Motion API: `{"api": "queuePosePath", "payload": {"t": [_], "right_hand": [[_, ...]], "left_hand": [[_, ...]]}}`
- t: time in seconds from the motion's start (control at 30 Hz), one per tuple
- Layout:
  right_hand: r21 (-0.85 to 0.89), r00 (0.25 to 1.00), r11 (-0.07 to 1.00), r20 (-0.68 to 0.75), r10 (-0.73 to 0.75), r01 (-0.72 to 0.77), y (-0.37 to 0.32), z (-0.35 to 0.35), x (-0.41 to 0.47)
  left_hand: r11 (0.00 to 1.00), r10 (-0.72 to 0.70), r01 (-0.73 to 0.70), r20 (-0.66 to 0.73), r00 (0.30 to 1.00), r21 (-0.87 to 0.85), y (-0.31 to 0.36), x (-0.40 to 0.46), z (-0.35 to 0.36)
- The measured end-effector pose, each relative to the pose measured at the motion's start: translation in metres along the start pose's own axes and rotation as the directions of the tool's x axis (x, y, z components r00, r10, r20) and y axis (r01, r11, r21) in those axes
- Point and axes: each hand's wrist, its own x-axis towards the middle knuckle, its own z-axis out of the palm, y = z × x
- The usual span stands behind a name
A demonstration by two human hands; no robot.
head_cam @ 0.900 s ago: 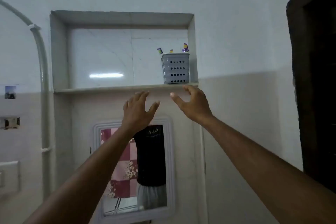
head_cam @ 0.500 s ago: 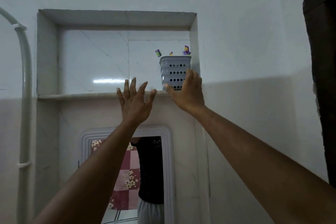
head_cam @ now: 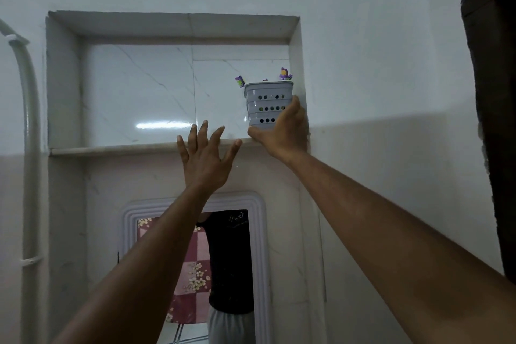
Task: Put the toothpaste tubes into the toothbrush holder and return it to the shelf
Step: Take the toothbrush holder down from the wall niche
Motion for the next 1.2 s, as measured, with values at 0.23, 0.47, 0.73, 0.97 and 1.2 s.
{"api": "queuePosePath", "payload": {"t": [0.23,0.47,0.73,0.97,1.2], "right_hand": [[0.129,0.992,0.992,-0.124,0.008,0.008,-0.010,-0.030,-0.027],[0.309,0.982,0.951,-0.176,0.062,-0.005,-0.016,-0.055,-0.075],[0.300,0.985,0.938,0.022,0.173,-0.172,0.036,-0.062,-0.208],[0.198,0.903,0.889,0.222,0.369,-0.412,0.110,-0.038,-0.359],[0.024,0.745,0.811,0.413,0.524,-0.584,0.174,-0.016,-0.488]], "left_hand": [[0.996,-0.015,0.021,0.067,0.998,-0.086,0.001,-0.005,-0.017],[0.897,-0.052,0.031,-0.034,0.998,-0.441,0.015,-0.064,-0.030],[0.876,-0.005,0.100,0.198,0.980,-0.472,-0.027,-0.192,-0.030],[0.884,-0.154,0.323,0.441,0.884,-0.339,-0.066,-0.339,0.003],[0.812,-0.344,0.546,0.588,0.733,-0.206,-0.092,-0.469,0.028]]}}
